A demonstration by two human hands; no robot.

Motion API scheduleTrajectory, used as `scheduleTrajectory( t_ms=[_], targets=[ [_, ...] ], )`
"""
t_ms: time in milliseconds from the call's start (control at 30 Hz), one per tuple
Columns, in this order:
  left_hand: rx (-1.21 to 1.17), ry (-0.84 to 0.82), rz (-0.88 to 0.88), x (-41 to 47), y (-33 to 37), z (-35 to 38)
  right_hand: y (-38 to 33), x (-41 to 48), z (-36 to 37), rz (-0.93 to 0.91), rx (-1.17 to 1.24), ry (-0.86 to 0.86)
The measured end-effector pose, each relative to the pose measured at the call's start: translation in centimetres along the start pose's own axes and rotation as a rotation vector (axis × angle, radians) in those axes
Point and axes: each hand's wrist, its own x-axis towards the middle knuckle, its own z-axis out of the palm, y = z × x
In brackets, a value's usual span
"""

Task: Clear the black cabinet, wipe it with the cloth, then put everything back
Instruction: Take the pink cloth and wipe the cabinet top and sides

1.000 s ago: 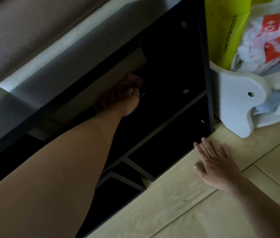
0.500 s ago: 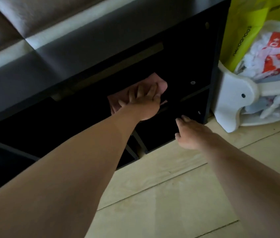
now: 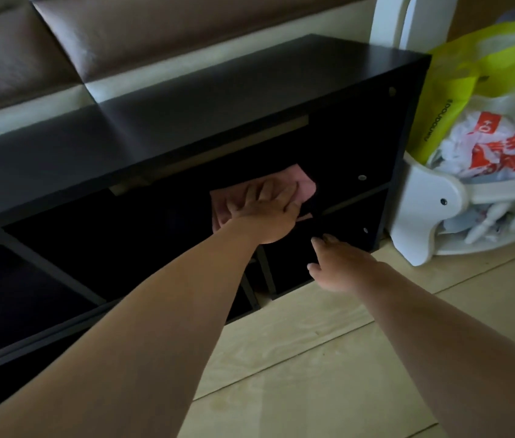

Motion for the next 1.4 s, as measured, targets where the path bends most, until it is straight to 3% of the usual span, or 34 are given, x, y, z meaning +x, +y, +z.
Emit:
scheduleTrajectory(
  t_ms=[367, 467, 567, 733, 1000, 1267, 1400],
  targets=[
    [0.008, 0.036, 0.040, -4.0, -7.9, 0.6, -2.7, -4.5, -1.9, 0.050, -0.291, -0.081],
    [-0.003, 0.029, 0.042, -4.3, -9.3, 0.6, -4.2, -5.9, -3.7, 0.004, -0.397, 0.105],
    [-0.005, 0.043, 0.032, -4.5, -10.0, 0.6, -5.2, -6.1, -4.2, -0.057, -0.342, 0.349],
    [0.007, 0.052, 0.027, -4.6, -10.1, 0.8, -5.6, -4.4, -1.2, 0.007, -0.270, 0.220],
    [0.010, 0.073, 0.002, -1.5, -11.3, 0.3, -3.9, -1.4, 0.6, -0.044, -0.455, 0.475],
    [-0.096, 0.079, -0.028, 6.1, -12.5, -1.9, -3.5, 1.4, 3.8, -0.085, -0.289, 0.651],
    [-0.109, 0.207, 0.035, 7.6, -11.8, -3.5, -2.9, 2.0, 4.4, -0.111, -0.232, 0.673]
  ],
)
